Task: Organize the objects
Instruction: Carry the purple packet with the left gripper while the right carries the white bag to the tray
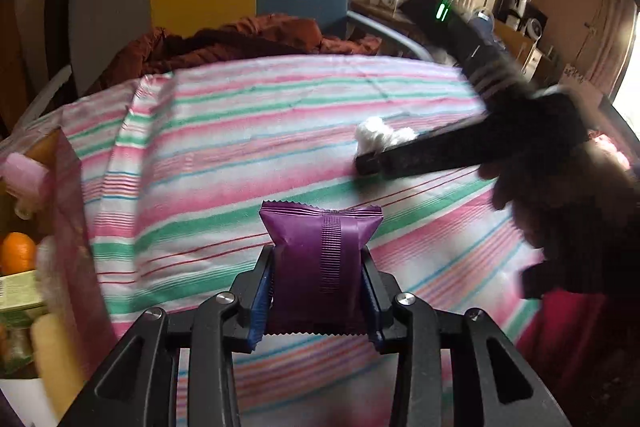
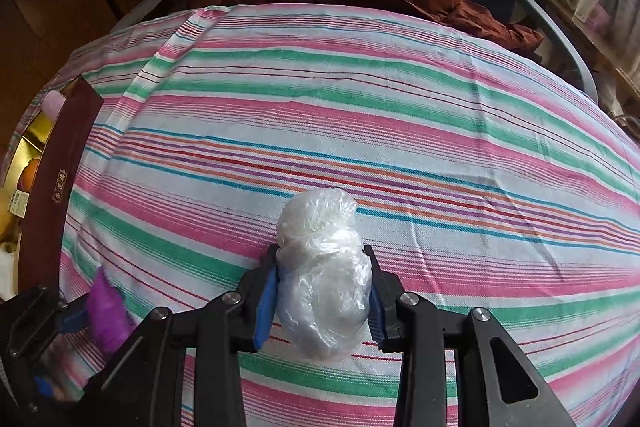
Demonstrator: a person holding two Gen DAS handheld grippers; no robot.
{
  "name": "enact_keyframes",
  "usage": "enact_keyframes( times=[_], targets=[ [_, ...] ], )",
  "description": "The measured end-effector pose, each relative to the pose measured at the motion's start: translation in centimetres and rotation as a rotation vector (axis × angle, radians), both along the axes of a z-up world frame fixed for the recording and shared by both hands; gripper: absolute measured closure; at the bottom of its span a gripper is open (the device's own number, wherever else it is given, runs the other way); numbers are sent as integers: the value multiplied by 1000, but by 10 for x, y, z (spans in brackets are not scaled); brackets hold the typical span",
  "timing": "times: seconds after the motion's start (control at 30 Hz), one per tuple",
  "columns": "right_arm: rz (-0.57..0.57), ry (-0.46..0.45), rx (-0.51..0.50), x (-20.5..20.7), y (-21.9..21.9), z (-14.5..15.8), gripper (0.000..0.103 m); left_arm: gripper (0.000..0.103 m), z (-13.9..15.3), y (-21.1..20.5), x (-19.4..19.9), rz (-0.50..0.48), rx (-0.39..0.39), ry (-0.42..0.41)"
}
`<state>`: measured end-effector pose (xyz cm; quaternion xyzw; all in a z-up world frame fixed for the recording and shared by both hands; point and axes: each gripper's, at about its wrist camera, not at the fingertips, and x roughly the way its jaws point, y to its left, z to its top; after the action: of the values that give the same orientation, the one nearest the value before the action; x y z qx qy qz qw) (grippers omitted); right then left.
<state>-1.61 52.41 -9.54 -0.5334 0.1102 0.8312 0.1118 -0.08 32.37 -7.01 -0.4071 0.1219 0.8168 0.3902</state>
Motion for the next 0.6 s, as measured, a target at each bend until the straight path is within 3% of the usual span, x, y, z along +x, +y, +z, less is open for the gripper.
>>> enact_keyframes(
  times=[0.17,0.33,0.6],
  targets=[
    [4,-11,10,0,-10,5,65,65,28,-34,2,19,38,14],
    [61,11,28,-6,-47,25,65,65,52,-74,-1,71,77,51],
    [168,145,-5,-11,-136,72,65,65,74,-168,-39,294,147,52]
  ],
)
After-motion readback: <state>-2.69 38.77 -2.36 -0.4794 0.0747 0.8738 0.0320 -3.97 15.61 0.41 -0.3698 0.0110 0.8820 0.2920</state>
